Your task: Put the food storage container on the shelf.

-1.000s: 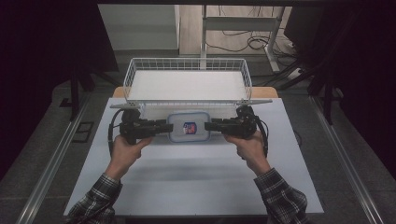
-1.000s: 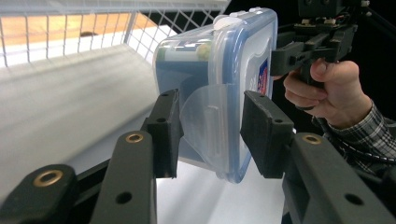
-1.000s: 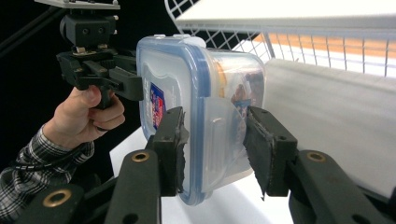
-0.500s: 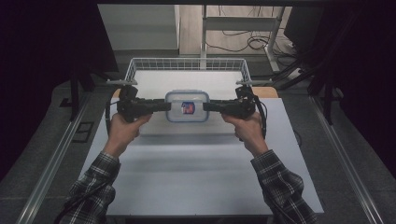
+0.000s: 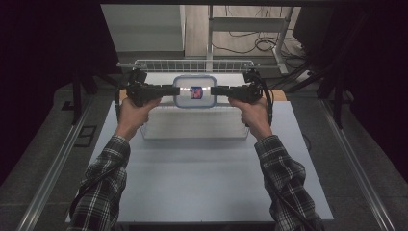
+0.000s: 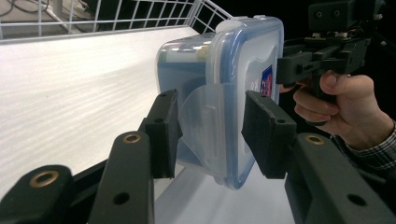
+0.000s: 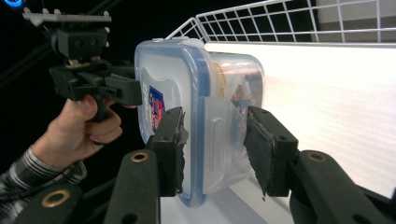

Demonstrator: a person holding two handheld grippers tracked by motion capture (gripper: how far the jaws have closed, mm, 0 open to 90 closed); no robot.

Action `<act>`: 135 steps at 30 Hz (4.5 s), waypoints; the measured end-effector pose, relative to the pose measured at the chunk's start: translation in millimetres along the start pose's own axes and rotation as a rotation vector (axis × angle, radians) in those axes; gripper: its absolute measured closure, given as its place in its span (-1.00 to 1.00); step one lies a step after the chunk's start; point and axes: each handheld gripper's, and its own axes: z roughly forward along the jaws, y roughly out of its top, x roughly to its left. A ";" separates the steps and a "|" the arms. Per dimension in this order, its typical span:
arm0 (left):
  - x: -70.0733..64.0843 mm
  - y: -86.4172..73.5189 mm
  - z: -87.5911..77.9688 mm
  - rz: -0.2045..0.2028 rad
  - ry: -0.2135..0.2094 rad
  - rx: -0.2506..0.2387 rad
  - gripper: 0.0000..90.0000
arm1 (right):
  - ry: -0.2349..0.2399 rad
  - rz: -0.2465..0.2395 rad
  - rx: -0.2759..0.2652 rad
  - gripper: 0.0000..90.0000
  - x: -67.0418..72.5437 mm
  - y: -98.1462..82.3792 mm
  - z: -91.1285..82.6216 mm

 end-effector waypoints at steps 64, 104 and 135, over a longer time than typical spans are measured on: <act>-18.3 -9.0 4.3 0.173 0.232 -0.002 -0.85 | -0.300 -0.216 -0.011 -0.80 22.8 -2.8 19.1; -64.1 -73.7 -10.0 0.322 0.217 0.005 -0.95 | -0.275 -0.339 0.029 -0.90 42.7 -59.8 -0.7; -69.2 -162.6 9.5 0.320 0.276 0.143 -0.99 | -0.192 -0.411 0.115 -0.98 52.8 -140.3 10.5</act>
